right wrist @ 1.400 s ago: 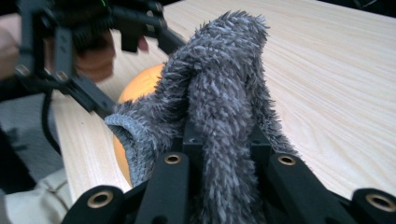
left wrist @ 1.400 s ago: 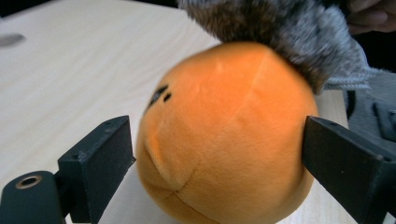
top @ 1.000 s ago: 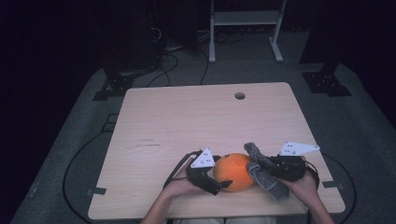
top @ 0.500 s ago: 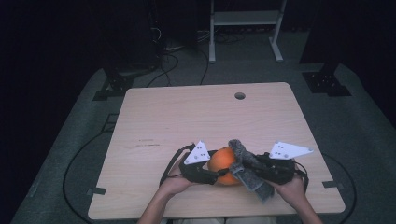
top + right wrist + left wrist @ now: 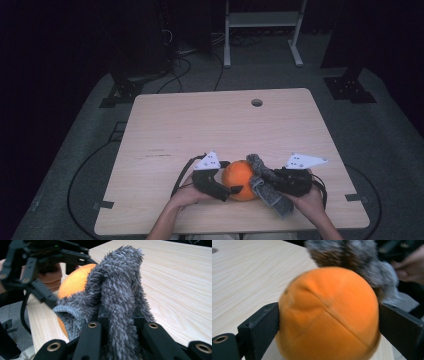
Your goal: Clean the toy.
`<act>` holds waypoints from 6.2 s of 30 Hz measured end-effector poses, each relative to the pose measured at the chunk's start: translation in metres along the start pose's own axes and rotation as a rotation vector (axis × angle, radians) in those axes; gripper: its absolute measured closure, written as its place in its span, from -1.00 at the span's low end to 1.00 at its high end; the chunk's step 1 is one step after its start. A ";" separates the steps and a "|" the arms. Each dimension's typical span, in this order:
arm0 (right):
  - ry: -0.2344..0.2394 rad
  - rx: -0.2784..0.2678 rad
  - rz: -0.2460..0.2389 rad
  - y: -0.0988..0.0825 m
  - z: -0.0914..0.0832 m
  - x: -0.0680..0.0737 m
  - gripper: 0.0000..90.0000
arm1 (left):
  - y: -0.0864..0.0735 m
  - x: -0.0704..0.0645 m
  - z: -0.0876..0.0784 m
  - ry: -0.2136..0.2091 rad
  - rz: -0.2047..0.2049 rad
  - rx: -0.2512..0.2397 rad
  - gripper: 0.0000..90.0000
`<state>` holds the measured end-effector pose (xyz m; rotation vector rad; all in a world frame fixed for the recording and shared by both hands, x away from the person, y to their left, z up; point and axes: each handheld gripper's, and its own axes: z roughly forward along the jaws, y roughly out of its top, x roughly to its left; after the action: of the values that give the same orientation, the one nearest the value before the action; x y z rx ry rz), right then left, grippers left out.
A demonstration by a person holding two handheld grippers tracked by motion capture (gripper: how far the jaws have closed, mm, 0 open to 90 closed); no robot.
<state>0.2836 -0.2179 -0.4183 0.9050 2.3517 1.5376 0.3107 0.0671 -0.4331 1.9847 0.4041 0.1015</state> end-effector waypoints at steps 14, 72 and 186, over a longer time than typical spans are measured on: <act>0.048 -0.070 -0.015 0.020 -0.016 0.011 0.69 | 0.022 -0.023 -0.007 0.109 0.109 0.040 -0.31; -0.046 -0.036 -0.096 0.036 -0.027 0.006 0.70 | 0.021 -0.040 0.013 0.180 0.234 -0.004 -0.15; -0.211 0.066 0.144 -0.040 -0.052 -0.070 -0.17 | -0.018 0.011 -0.085 0.454 -0.029 -0.017 -0.72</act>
<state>0.2997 -0.3098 -0.4425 1.2117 2.2416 1.3441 0.2954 0.1510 -0.4129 1.9312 0.7192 0.5409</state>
